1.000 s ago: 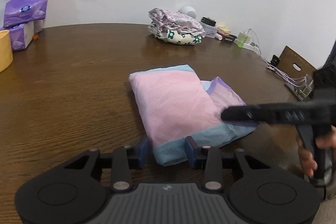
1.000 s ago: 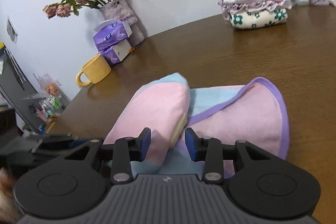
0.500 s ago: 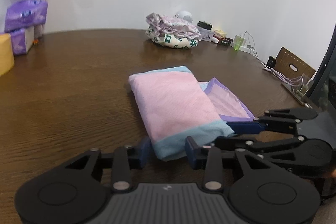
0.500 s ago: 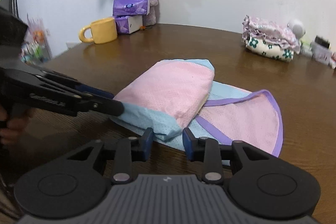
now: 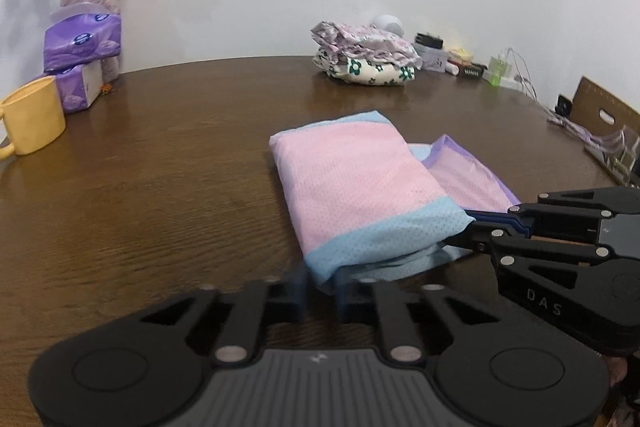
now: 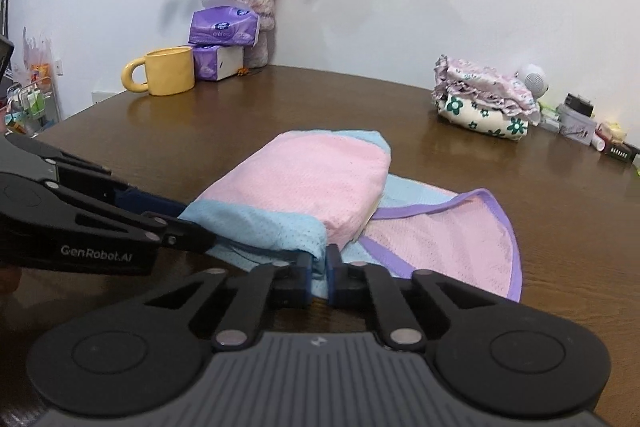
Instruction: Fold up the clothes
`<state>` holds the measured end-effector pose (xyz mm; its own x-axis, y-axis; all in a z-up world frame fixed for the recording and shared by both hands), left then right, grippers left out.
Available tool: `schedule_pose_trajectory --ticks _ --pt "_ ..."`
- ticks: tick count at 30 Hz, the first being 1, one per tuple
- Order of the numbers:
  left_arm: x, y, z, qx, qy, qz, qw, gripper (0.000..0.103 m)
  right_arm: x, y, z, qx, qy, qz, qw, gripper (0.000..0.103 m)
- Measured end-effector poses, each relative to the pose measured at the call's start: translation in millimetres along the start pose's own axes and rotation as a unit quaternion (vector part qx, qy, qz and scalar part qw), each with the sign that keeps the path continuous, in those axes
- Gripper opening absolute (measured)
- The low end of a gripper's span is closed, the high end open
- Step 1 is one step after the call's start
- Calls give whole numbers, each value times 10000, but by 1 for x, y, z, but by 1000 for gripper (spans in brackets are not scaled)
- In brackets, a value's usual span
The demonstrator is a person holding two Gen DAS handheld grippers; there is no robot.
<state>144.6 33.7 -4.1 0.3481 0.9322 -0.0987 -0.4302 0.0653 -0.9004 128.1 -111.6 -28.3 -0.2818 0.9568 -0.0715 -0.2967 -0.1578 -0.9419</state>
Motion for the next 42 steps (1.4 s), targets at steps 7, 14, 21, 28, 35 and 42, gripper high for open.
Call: schedule_pose_trajectory --ticks 7,14,21,28,35,42 --pt "-4 1 3 -126 -252 121 9995 4 -8 1 -3 4 69 -105 9999 4" --pt "0 2 14 -314 -415 321 9981 70 -8 5 7 -17 -91 -213 9997 8" --pt "-1 1 24 -483 -346 276 9979 81 -8 5 11 -105 -117 -209 9997 29" --pt "-5 2 36 -733 -768 33 9943 90 -6 6 16 -148 -170 -325 9992 44" --pt "1 0 41 -896 -765 182 9929 94 -12 4 23 -267 -89 -525 9982 72" --pt "2 -2 51 -1109 -909 116 9896 100 -17 3 26 -315 -67 -690 9971 86"
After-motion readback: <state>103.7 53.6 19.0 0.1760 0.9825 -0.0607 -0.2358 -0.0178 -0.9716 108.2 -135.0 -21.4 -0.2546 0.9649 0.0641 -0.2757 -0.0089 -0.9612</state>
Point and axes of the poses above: each gripper's, at about its wrist camera, not at the fingertips, and z roughly against the way its jaws point, x to its left, y to its underside, the point moved 6 cm from there along -z, roughly the way its jaws point, and after that the axes turned 14 degrees about -x, right-handed, at the moved point
